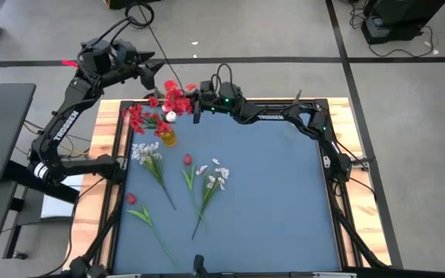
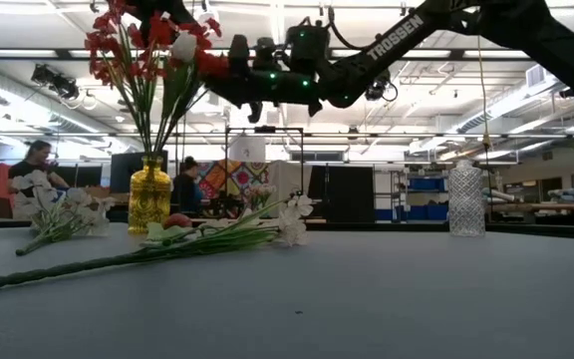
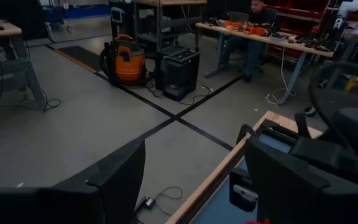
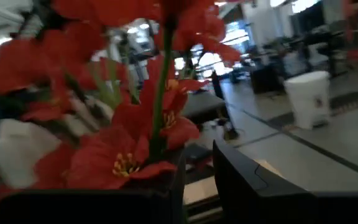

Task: Sort flowers into vase by color
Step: Put the red flowers into the yellow transparent flower vase, then put the left white flowers into the transparent flower vase

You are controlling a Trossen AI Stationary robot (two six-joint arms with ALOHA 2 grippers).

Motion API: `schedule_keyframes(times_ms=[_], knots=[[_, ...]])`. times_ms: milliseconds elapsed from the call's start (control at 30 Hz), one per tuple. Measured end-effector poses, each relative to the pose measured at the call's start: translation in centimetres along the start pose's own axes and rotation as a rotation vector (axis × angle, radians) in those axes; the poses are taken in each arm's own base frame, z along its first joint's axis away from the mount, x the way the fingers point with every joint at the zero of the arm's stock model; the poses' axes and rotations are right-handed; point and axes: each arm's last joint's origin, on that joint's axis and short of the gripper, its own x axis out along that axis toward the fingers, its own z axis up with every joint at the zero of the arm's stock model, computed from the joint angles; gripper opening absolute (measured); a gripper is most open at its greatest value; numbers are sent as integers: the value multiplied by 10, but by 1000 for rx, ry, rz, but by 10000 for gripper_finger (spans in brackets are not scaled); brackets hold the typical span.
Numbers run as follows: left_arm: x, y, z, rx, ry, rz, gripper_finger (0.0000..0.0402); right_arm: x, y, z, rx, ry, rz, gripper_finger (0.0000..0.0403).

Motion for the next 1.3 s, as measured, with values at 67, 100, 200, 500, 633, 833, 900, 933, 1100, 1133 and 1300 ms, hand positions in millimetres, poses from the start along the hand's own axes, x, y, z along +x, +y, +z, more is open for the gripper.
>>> schedule_keyframes(times_ms=[67,100,200,500,633,833,900,933,1100,1133,1300], knots=[[2,0,3,2,-5,-3,281,0,-3,-3,8,15,-61,91],[2,0,6,4,-10,-3,281,-1,-6,-3,15,25,-86,91],[-8,-3,21,17,-45,-4,281,-4,-15,-1,71,14,-141,91],[-55,-19,47,63,52,-5,281,-11,-25,18,201,-36,-120,132],[-76,-26,46,75,46,20,281,-15,-22,31,239,-35,-173,148],[-113,-38,32,57,98,69,274,-27,-8,64,123,13,-285,145],[-118,-42,23,22,115,40,267,-34,0,80,85,15,-287,145],[-120,-44,18,2,120,24,263,-39,3,91,67,14,-285,144],[-114,-53,-4,-90,99,-75,240,-71,13,142,-22,44,-297,144],[-109,-55,-8,-97,82,-105,236,-81,13,153,-28,56,-301,144],[-75,-65,-9,-146,-85,-256,227,-125,0,180,65,243,-227,144]])
